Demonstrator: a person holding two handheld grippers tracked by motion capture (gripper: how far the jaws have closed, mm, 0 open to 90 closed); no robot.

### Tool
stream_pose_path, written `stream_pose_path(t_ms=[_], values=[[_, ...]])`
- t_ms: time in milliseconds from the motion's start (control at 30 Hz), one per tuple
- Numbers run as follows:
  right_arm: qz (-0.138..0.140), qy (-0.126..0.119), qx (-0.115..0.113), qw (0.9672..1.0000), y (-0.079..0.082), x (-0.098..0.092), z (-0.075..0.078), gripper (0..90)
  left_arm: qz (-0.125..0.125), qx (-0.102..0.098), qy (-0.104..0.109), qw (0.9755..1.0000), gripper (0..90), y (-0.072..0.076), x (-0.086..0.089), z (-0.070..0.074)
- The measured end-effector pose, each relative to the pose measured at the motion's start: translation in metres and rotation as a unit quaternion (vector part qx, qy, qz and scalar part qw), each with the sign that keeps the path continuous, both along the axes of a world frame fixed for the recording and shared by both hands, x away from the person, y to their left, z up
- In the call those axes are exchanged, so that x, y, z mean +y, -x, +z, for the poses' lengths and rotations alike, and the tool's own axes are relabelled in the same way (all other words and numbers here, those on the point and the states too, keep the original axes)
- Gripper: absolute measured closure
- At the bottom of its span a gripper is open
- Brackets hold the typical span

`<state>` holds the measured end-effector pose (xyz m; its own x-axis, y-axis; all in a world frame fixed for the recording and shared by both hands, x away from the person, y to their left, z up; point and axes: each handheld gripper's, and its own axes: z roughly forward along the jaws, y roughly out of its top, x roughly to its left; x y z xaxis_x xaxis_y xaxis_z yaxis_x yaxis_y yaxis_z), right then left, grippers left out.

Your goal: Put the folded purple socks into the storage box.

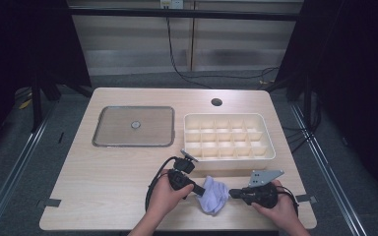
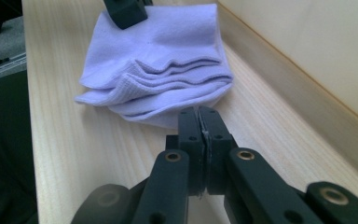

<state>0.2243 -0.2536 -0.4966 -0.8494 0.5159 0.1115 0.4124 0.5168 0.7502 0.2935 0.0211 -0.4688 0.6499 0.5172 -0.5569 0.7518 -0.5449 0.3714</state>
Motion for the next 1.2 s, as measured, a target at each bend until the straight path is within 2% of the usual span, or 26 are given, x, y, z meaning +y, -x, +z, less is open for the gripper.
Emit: stream_pose_path(t_ms=[33,133,167,200,300,333,367,400,433,533,667,767,867,1000,1033,1200], values=[[0.001,0.001,0.001,1.0,0.001,0.001,0.0,88.6,0.011,0.003,0.002,0.9999,84.0,0.001,-0.001,0.001],[0.011,0.005,0.003,0.9999,0.002,0.004,-0.002,88.5,0.001,-0.001,0.002,1.0,84.0,0.0,-0.001,0.002],[0.019,0.018,0.001,0.9997,0.003,0.007,-0.002,88.5,0.002,0.001,0.001,1.0,84.0,0.0,-0.001,0.004],[0.023,0.02,0.001,0.9995,0.002,0.008,-0.003,88.5,0.017,0.001,0.007,0.9998,84.0,0.002,-0.003,0.004],[0.025,0.022,0.003,0.9994,0.003,0.01,-0.003,88.4,-0.003,-0.005,-0.001,1.0,84.1,-0.001,-0.001,0.007],[0.025,0.022,0.003,0.9994,0.003,0.01,-0.003,88.4,0.014,0.0,0.006,0.9999,84.1,0.001,-0.003,0.007],[0.026,0.022,0.004,0.9994,0.003,0.01,-0.003,88.4,-0.002,-0.005,0.001,1.0,84.1,-0.001,-0.002,0.008],[0.026,0.023,0.003,0.9994,0.003,0.01,-0.004,88.4,-0.004,-0.004,0.001,1.0,84.1,-0.001,-0.002,0.008],[0.026,0.024,0.003,0.9994,0.003,0.01,-0.004,88.4,0.01,0.0,0.008,0.9999,84.1,0.001,-0.004,0.008],[0.03,0.026,0.006,0.9992,0.003,0.012,-0.005,88.4,0.009,-0.001,0.009,0.9999,84.1,0.002,-0.006,0.008],[0.03,0.025,0.006,0.9992,0.003,0.014,-0.005,88.3,-0.016,-0.005,0.003,0.9999,84.1,0.001,-0.008,0.009],[0.031,0.025,0.007,0.9992,0.003,0.014,-0.005,88.3,-0.011,-0.002,0.004,0.9999,84.2,0.003,-0.011,0.01],[0.032,0.025,0.007,0.9991,0.003,0.014,-0.005,88.3,-0.028,-0.002,0.005,0.9996,84.3,0.003,-0.012,0.01],[0.033,0.026,0.005,0.9991,0.003,0.016,-0.005,88.1,-0.024,-0.001,0.009,0.9997,84.4,0.004,-0.017,0.012],[0.033,0.027,0.005,0.9991,0.003,0.016,-0.005,88.1,-0.034,-0.003,0.006,0.9994,84.4,0.003,-0.016,0.012],[0.033,0.025,0.008,0.9991,0.003,0.016,-0.005,88.0,-0.036,-0.001,0.009,0.9993,84.4,0.004,-0.018,0.012]])
